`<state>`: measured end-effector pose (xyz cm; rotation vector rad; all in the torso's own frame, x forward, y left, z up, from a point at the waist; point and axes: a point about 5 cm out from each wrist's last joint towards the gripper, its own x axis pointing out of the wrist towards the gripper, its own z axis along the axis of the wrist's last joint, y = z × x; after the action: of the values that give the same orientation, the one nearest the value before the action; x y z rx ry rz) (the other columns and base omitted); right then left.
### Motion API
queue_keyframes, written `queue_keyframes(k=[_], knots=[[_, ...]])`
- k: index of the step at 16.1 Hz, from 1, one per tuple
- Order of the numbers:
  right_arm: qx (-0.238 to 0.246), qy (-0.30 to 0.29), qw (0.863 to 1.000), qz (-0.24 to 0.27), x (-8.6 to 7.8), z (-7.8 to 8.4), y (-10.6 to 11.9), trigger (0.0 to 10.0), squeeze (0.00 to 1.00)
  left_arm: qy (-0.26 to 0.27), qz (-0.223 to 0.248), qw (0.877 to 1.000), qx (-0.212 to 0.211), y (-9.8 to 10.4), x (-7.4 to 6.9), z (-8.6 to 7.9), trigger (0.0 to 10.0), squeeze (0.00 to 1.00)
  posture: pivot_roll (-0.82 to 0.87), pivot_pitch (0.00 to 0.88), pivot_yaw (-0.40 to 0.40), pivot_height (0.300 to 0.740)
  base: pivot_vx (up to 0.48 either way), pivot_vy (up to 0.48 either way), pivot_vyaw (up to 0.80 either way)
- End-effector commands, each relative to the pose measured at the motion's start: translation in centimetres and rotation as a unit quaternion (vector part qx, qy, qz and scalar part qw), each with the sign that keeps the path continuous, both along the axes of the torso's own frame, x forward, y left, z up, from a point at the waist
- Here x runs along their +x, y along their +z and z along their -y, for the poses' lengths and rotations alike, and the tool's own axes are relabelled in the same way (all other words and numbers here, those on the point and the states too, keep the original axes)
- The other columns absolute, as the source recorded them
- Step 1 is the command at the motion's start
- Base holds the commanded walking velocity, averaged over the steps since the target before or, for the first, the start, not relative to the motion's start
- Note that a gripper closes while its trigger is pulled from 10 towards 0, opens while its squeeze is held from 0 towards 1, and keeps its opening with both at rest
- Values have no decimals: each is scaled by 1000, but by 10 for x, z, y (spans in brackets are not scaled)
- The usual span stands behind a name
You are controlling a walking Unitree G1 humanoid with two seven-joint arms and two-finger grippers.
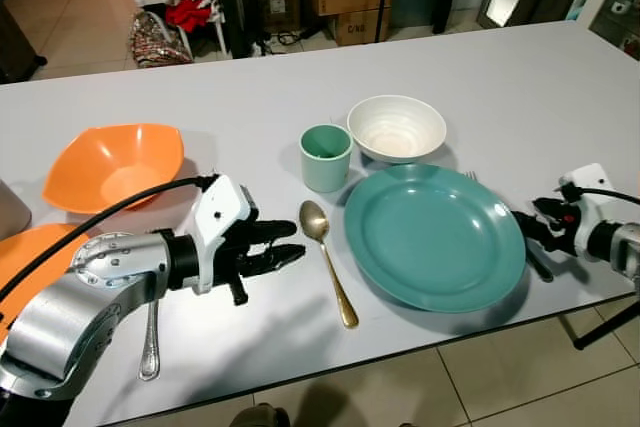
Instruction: Setting the table
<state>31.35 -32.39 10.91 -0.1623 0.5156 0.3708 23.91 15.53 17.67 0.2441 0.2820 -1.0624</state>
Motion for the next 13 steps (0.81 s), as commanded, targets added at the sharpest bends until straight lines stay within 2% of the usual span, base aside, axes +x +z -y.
queue_keyframes(k=[1, 4, 8, 13], knots=[[0, 5, 1000, -12, -1, -2, -4, 10000, 0, -1, 7, 1000, 1, 5, -2, -1, 10000, 0, 80, 98, 44, 740, 0, 0, 0], [-6, 9, 1000, -9, -4, 5, 1, 10000, 0, -1, 8, 1000, 0, 6, 1, 1, 10000, 0, 74, 93, 45, 740, 0, 0, 0], [-67, 31, 995, -59, -22, 22, -6, 10000, 0, -6, 8, 1000, -4, 5, 2, 5, 10000, 0, 67, 83, 47, 740, 0, 0, 0], [-55, 31, 997, -51, -30, 41, 11, 10000, 0, -9, 13, 1000, -8, 6, 1, 7, 10000, 0, 59, 69, 45, 740, 0, 0, 0]])
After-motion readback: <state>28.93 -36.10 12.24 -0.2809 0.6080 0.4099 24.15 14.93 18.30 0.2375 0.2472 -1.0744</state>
